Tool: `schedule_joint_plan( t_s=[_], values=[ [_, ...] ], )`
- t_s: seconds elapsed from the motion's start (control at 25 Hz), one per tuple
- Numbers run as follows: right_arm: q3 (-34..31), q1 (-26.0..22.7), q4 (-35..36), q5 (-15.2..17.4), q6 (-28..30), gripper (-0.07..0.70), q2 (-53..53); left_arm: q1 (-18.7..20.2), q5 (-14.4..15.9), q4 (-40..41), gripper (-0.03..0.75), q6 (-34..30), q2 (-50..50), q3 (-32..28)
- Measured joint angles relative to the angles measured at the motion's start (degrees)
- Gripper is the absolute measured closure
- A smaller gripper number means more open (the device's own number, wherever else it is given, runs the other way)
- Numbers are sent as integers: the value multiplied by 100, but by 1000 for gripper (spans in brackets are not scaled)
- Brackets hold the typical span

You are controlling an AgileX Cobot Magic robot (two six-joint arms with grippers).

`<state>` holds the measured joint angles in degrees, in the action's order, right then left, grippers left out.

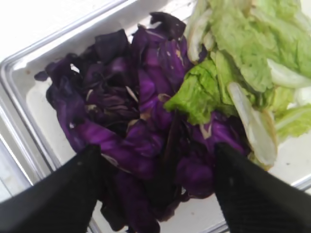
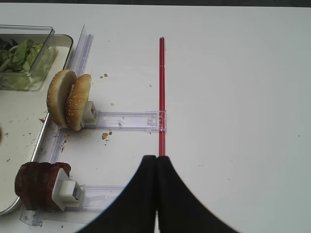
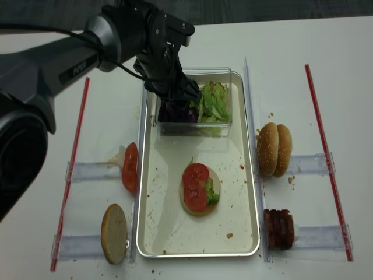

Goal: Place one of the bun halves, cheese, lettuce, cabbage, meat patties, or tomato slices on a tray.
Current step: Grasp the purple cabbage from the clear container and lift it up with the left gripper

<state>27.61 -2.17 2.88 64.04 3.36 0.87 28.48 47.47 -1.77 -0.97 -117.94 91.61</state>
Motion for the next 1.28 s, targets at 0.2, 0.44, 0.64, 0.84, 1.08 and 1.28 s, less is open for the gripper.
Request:
schedule_joint_plan(
  t_s=[0.2, 0.44, 0.64, 0.84, 1.08, 1.28],
  values=[
    [0, 0, 0, 0, 0, 316, 0, 0, -117, -20, 243, -25, -132, 0],
    [0, 0, 0, 0, 11, 316, 0, 0, -244, -19, 274, -46, -272, 0],
    [0, 0, 0, 0, 11, 316, 0, 0, -374, -31, 332, -55, -272, 0],
    [0, 0, 0, 0, 11, 316, 0, 0, -374, -31, 348, -69, -272, 0],
    [0, 0, 0, 0, 11, 316, 0, 0, -374, -31, 348, -69, -285, 0],
    [0, 0, 0, 0, 11, 316, 0, 0, -339, -43, 348, -69, -445, 0]
  ],
)
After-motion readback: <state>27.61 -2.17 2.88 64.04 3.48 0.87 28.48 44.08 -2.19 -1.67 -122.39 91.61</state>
